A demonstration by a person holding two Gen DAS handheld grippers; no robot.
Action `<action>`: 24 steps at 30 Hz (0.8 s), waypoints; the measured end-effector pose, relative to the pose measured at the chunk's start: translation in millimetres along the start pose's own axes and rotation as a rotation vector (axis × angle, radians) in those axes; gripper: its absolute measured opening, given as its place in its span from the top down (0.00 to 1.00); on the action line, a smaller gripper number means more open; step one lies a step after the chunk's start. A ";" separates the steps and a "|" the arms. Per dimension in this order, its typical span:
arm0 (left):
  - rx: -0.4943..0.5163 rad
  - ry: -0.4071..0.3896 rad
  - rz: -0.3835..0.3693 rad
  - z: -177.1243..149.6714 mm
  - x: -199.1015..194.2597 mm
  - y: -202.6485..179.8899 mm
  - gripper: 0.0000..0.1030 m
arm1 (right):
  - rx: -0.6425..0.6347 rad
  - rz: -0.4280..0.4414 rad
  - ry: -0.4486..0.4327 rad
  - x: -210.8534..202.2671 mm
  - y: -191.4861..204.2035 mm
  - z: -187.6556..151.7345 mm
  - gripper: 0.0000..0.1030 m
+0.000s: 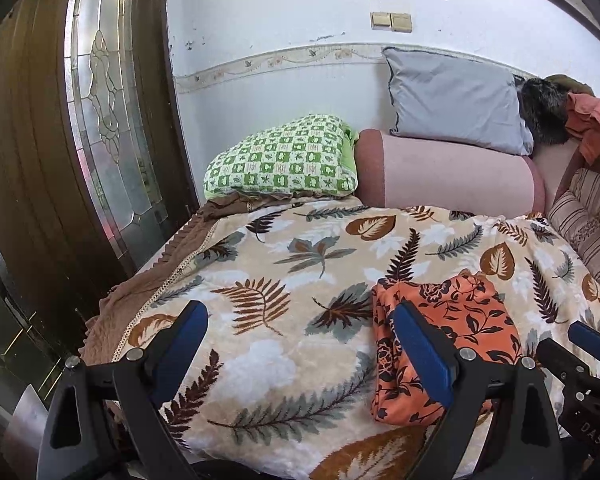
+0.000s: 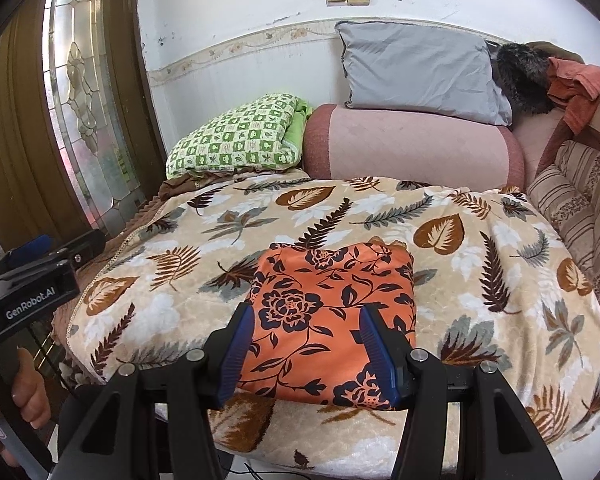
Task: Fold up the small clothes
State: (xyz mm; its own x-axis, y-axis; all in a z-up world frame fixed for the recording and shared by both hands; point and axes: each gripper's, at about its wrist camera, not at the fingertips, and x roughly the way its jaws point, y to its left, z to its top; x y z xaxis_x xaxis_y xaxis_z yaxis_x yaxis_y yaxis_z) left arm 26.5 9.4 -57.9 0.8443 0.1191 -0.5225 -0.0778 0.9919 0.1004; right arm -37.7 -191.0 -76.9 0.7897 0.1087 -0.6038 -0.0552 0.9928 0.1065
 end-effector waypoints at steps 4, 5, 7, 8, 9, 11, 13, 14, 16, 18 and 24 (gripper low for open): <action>-0.008 -0.028 -0.007 4.4 -14.5 4.2 0.09 | -0.009 -0.005 -0.016 -11.8 5.1 2.2 0.43; -0.008 -0.037 -0.007 5.6 -19.0 4.8 0.09 | -0.012 -0.004 -0.023 -15.8 6.7 3.5 0.43; -0.007 -0.053 -0.008 8.5 -27.6 6.1 0.09 | -0.018 -0.002 -0.033 -21.3 9.5 5.6 0.43; -0.006 -0.060 -0.010 10.1 -31.5 7.0 0.09 | -0.022 -0.003 -0.039 -24.7 11.6 6.9 0.43; -0.007 -0.067 -0.009 11.4 -35.1 7.7 0.09 | -0.024 -0.003 -0.043 -26.9 13.0 8.2 0.43; -0.006 -0.083 -0.009 14.9 -43.8 9.4 0.09 | -0.028 -0.003 -0.053 -32.1 15.8 10.4 0.43; -0.007 -0.096 -0.008 18.0 -49.5 11.4 0.09 | -0.033 -0.002 -0.060 -36.4 18.7 13.5 0.43; -0.010 -0.104 -0.010 20.2 -53.4 12.5 0.09 | -0.035 -0.001 -0.064 -38.3 19.7 15.0 0.43; -0.014 -0.114 -0.016 24.1 -58.4 14.3 0.09 | -0.040 -0.001 -0.071 -40.9 22.5 18.1 0.43; -0.014 -0.122 -0.018 27.3 -62.6 15.1 0.09 | -0.045 -0.001 -0.078 -43.4 24.5 20.8 0.43; -0.005 -0.152 -0.015 38.3 -74.8 15.9 0.09 | -0.042 -0.002 -0.109 -52.5 24.9 32.5 0.43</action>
State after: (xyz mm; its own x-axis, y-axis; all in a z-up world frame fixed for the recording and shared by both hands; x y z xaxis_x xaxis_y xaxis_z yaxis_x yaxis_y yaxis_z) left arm -17.6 14.6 15.2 0.9158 0.0964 -0.3899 -0.0666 0.9938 0.0893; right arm -60.7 -173.6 -16.9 0.8516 0.1024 -0.5141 -0.0771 0.9945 0.0704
